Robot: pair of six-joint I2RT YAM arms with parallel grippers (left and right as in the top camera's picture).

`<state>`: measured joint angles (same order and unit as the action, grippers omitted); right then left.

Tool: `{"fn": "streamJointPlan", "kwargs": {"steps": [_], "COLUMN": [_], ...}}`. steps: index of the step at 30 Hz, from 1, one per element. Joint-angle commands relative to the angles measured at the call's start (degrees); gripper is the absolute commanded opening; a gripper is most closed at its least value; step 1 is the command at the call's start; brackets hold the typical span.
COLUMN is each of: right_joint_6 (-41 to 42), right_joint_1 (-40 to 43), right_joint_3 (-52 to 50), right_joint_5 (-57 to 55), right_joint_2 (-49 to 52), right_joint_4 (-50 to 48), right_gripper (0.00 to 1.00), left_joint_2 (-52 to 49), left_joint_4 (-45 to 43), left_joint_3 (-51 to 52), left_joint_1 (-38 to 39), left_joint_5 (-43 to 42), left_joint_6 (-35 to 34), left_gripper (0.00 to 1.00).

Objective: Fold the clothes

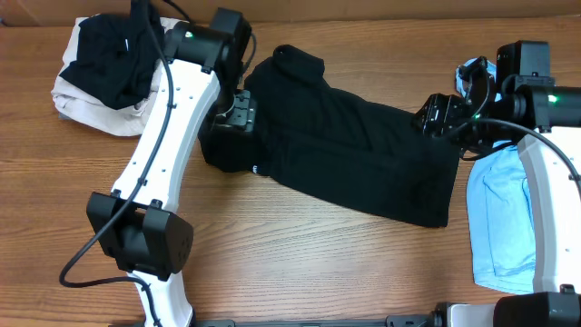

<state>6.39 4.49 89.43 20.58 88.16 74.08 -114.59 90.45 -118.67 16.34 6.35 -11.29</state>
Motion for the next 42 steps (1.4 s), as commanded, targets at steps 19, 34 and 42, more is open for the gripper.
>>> {"fn": "streamJointPlan", "kwargs": {"steps": [19,34,42], "right_joint_6": [-0.44,-0.28,-0.48], "right_joint_1": [0.02,0.02,0.02], "right_joint_3": [-6.91,-6.91,-5.09], "right_joint_5": [-0.13,-0.13,0.02], "right_joint_2": [0.81,0.81,0.7], "right_joint_4": [-6.6,-6.78,-7.54], "right_gripper": [0.81,0.81,0.78], "left_joint_2": [-0.46,-8.31,-6.67], "left_joint_4": [-37.64,-46.88,-21.88], "left_joint_3": [25.79,27.47,5.09], "left_joint_1": [1.86,-0.37,-0.94], "left_joint_5": [-10.47,-2.1,-1.62], "left_joint_6": [2.01,-6.54,-2.93], "left_gripper": [0.04,0.04,0.22]}}
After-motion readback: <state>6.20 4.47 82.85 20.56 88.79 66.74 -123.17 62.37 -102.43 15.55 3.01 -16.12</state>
